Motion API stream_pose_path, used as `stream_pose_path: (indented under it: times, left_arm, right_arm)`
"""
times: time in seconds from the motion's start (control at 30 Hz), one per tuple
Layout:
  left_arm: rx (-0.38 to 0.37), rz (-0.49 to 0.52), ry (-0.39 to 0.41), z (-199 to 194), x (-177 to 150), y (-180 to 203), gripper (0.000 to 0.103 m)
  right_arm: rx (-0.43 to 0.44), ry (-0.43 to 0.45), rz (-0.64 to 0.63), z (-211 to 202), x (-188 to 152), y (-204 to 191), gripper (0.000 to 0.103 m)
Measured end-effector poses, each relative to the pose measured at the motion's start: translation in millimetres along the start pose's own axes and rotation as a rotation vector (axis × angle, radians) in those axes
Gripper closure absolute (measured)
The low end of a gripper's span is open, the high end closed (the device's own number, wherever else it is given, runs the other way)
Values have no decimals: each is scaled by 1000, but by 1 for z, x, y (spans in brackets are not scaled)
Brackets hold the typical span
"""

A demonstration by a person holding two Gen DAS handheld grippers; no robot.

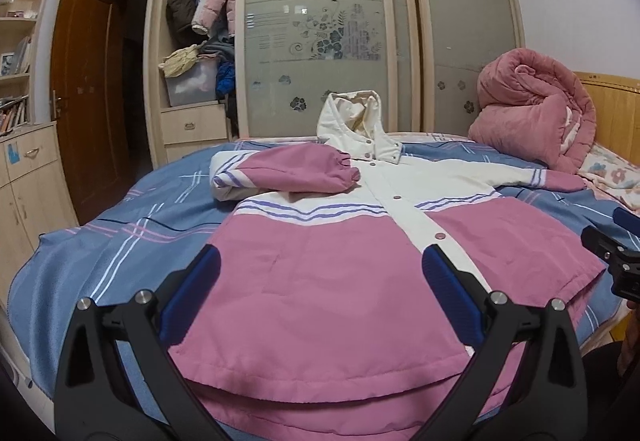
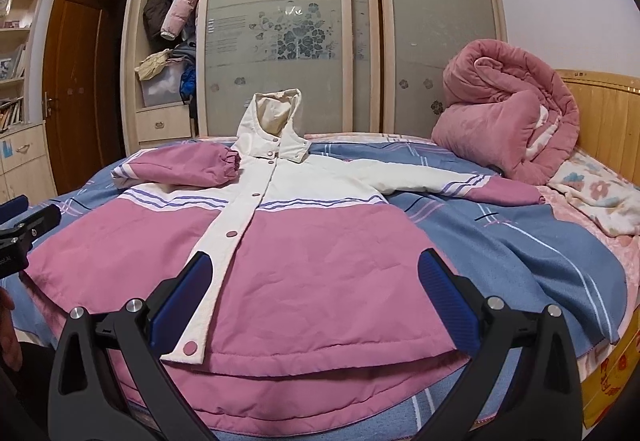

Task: Fold large clothes
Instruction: 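Move the right gripper toward the other pink sleeve cuff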

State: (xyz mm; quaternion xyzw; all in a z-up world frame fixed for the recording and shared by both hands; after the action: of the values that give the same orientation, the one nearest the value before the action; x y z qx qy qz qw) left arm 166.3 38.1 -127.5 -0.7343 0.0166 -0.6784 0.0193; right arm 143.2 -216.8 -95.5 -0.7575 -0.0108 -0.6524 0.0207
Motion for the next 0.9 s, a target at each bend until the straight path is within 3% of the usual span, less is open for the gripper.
stream_pose_path:
  times: [0.4,0.6,0.9]
  left_arm:
    - [-12,-30,12,3,0,-5,2]
    - [-13,8,16,2,-1,-1,2]
    - [-14,-31,27,1,0,-10,2]
  right_arm:
    - [22,-61,154,16,-8,14,1]
    - [24,-75,134,23,-10,3,1]
    - [47,-98,134,34,-9,-5,1]
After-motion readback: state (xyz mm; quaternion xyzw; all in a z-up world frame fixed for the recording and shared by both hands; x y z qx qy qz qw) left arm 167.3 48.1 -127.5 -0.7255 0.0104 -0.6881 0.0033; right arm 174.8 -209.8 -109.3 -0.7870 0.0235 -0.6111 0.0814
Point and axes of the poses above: each gripper's, at about its wrist camera, not at the fingertips, and z roughly the way its jaws point, y to its right, x to its top, the point moved 1 cm from there along z, roughly the way its jaws point, and after that the axes turned 13 degrees about y, right-handed, at the moved point
